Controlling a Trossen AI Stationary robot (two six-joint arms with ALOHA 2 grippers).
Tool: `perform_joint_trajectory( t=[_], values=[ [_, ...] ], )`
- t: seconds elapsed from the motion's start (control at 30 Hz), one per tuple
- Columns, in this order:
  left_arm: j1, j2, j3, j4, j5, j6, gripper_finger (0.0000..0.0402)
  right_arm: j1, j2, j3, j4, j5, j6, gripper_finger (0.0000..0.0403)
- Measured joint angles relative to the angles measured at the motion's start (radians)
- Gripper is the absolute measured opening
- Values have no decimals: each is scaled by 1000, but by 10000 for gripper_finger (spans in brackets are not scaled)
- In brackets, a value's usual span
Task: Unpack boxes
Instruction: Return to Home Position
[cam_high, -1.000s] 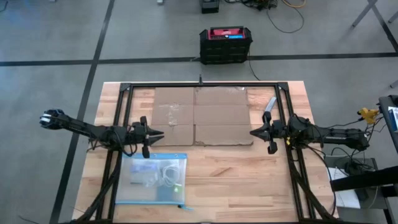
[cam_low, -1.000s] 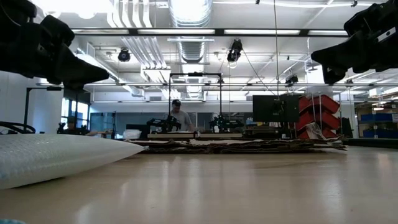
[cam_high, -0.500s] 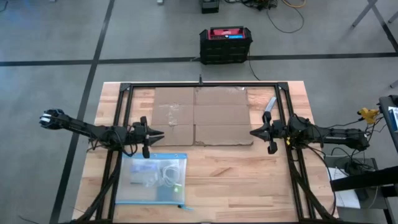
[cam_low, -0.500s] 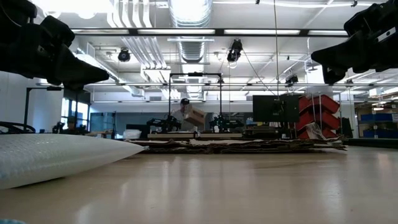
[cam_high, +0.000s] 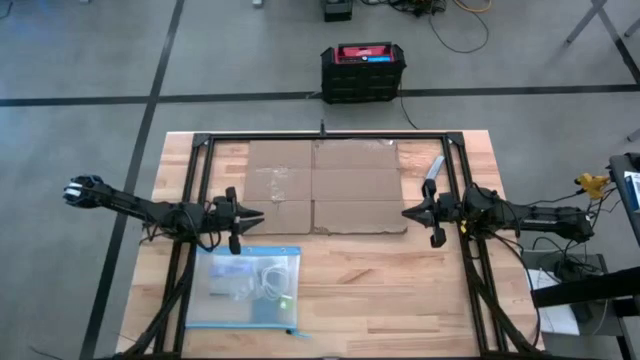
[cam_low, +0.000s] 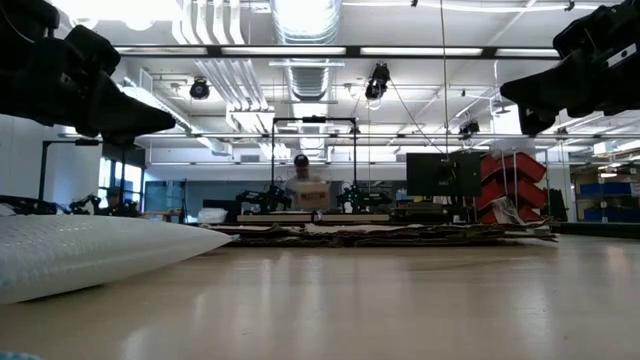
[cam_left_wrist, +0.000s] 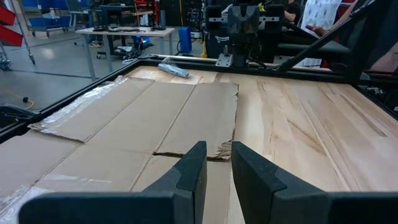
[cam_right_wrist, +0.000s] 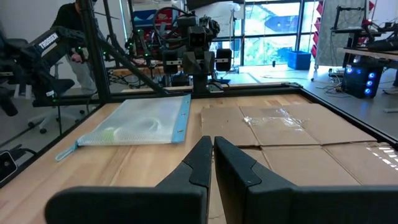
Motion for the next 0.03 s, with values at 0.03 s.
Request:
perform_joint_trajectory(
  t=[0.03],
  values=[
    [0,0,0,0,0,0,58,0,0,0,0,0,0,3]
  ],
)
